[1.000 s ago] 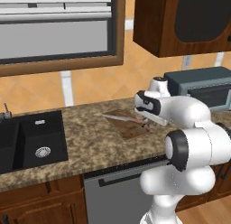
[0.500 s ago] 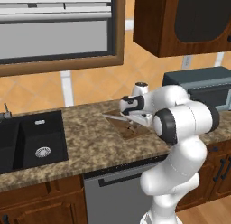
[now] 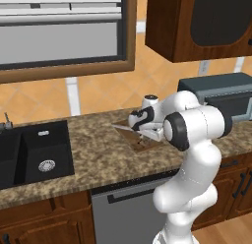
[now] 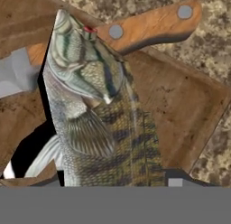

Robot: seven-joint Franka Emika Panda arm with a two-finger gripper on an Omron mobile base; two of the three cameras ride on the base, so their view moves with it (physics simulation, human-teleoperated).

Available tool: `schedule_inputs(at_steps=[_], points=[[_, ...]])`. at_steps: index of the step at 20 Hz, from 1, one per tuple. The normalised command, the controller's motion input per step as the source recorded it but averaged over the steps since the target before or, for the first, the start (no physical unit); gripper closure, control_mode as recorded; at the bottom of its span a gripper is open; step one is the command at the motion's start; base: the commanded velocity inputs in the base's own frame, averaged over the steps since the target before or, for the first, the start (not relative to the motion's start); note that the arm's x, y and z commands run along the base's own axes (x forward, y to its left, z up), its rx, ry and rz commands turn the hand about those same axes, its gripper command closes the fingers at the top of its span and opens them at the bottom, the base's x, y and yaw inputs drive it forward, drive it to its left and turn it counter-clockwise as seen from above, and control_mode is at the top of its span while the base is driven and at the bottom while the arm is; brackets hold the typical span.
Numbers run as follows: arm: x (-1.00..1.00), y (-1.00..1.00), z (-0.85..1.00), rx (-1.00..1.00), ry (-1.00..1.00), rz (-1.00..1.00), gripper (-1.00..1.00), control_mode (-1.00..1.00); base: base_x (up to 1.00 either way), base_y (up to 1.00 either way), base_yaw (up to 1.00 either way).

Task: Pick up the knife from the drawer and place it on the cutting board. Then place the meat from the plate to the cutting board.

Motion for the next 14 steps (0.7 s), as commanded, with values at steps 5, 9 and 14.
schedule_inputs(at_steps=[5,9,14], points=[[0.30,0.00,-0.31,0.00,0.00,0.01,1.00,-1.00,0.00,0.00,0.00],[0.33,0.00,-0.34,0.00,0.00,0.00,-1.00,-1.00,0.00,0.00,0.00],[0.02,0.00,-0.04,0.00,0.00,0.01,-1.00,-1.00,0.00,0.00,0.00]])
